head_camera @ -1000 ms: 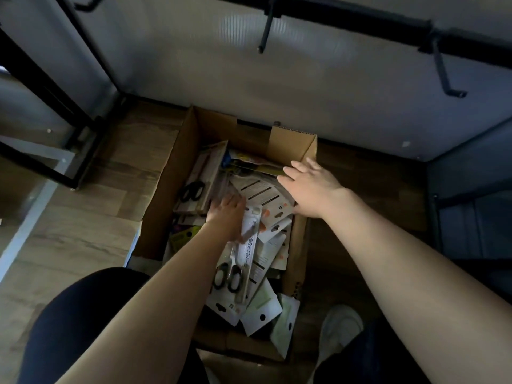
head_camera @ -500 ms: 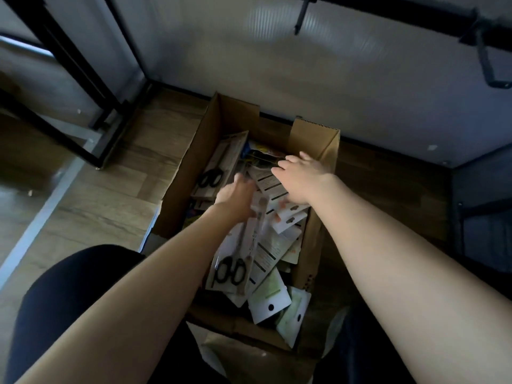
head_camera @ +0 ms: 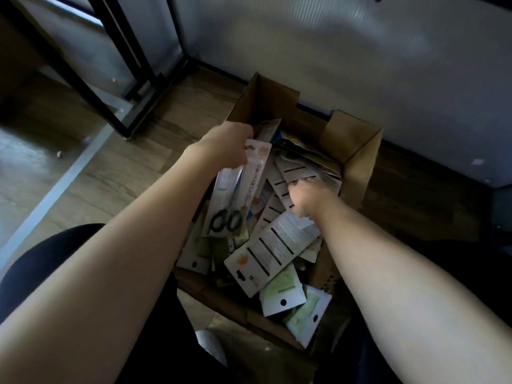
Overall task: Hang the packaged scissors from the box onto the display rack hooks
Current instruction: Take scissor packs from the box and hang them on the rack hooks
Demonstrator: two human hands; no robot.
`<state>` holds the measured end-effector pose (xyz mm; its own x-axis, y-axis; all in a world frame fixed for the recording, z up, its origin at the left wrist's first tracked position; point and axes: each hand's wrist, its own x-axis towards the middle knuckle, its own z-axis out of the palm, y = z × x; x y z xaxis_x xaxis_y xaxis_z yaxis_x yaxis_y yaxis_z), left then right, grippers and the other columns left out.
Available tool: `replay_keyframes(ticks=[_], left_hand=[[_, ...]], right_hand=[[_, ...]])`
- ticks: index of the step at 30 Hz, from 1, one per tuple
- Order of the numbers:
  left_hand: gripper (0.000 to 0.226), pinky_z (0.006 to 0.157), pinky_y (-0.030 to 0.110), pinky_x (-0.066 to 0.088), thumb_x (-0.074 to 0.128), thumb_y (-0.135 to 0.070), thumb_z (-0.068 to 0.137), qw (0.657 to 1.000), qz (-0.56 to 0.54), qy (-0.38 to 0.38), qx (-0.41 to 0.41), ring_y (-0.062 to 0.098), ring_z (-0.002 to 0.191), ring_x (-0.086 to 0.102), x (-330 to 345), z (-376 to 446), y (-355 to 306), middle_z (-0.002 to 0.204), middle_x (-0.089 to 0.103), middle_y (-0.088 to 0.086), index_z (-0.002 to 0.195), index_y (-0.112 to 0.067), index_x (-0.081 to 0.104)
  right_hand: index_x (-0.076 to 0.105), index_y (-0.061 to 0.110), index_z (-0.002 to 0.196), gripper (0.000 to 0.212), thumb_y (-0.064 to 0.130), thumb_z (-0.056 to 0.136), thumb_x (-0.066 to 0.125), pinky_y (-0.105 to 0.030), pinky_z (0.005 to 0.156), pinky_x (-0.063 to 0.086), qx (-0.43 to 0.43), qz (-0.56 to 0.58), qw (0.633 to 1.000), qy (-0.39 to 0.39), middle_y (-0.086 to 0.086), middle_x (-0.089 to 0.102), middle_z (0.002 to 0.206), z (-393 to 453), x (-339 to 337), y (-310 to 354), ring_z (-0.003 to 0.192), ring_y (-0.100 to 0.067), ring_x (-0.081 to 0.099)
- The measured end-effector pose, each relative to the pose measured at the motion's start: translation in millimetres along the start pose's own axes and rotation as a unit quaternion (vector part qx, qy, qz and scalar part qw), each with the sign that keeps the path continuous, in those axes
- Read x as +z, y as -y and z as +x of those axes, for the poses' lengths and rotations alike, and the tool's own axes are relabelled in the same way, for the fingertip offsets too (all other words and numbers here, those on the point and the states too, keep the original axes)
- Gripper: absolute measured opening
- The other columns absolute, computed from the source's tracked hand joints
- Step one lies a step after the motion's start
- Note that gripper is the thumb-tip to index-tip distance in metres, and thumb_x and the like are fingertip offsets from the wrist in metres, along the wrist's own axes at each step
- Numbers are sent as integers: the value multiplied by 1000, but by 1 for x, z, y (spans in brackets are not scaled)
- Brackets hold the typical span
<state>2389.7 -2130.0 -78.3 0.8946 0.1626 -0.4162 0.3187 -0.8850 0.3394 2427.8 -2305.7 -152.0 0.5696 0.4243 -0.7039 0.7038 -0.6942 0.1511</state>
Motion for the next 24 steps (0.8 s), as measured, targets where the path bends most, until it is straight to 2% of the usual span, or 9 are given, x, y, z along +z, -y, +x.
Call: replay_keyframes(ticks=[3, 5, 8, 12, 16, 19, 21, 24], left_hand=[[32, 71, 31, 45, 61, -5, 85, 998, 27, 49, 17, 20, 87, 53, 11, 7, 1, 101, 53, 2, 115, -16, 55], [30, 70, 31, 44, 57, -4, 86, 996, 50, 71, 38, 21, 88, 53, 17, 11, -1, 100, 54, 3, 114, -15, 57], [29, 65, 30, 41, 55, -4, 87, 994, 61, 82, 46, 23, 86, 56, 18, 17, -3, 100, 56, 5, 114, -12, 58], [32, 66, 29, 41, 53, -3, 88, 993, 57, 86, 56, 22, 84, 53, 18, 22, -8, 108, 58, 9, 119, -12, 58], [33, 72, 29, 40, 51, -6, 91, 992, 61, 83, 70, 28, 102, 55, 20, 26, -14, 120, 56, 12, 123, -10, 55], [34, 73, 30, 41, 52, -7, 91, 991, 71, 86, 75, 29, 106, 55, 24, 30, -14, 122, 56, 11, 124, -12, 56], [34, 72, 31, 42, 52, -6, 90, 992, 67, 85, 72, 28, 104, 56, 27, 31, -13, 121, 58, 11, 122, -13, 57], [34, 72, 33, 46, 52, -6, 90, 996, 33, 72, 49, 28, 101, 57, 28, 20, -18, 118, 58, 9, 122, -15, 57]], right_hand=[[41, 9, 130, 38, 28, 97, 36, -38, 88, 40, 11, 40, 999, -3, -14, 47, 133, -2, 6, -8, 118, -30, 48], [37, 11, 135, 44, 29, 95, 41, -41, 96, 40, 24, 41, 999, -1, -14, 42, 139, -5, 12, -15, 126, -31, 41], [24, 12, 143, 64, 31, 90, 55, -43, 105, 37, 44, -7, 999, 21, -16, 31, 146, -6, 24, -23, 134, -31, 31], [7, 11, 150, 78, 44, 93, 48, -46, 113, 25, 42, -57, 997, 3, -21, 15, 154, -3, 34, -28, 141, -35, 19], [4, 11, 150, 87, 43, 89, 57, -43, 113, 26, 52, -70, 996, 4, -22, 18, 152, 4, 40, -32, 140, -35, 20], [2, 11, 150, 87, 35, 90, 59, -44, 112, 30, 56, -28, 998, 14, -22, 17, 152, 6, 43, -33, 140, -36, 20], [3, 7, 150, 79, 27, 93, 54, -43, 110, 32, 58, 3, 998, 2, -23, 17, 152, 6, 45, -29, 140, -35, 21], [21, -2, 143, 60, 27, 97, 46, -38, 103, 39, 50, 33, 996, -68, -22, 35, 142, -1, 41, -22, 131, -32, 36]])
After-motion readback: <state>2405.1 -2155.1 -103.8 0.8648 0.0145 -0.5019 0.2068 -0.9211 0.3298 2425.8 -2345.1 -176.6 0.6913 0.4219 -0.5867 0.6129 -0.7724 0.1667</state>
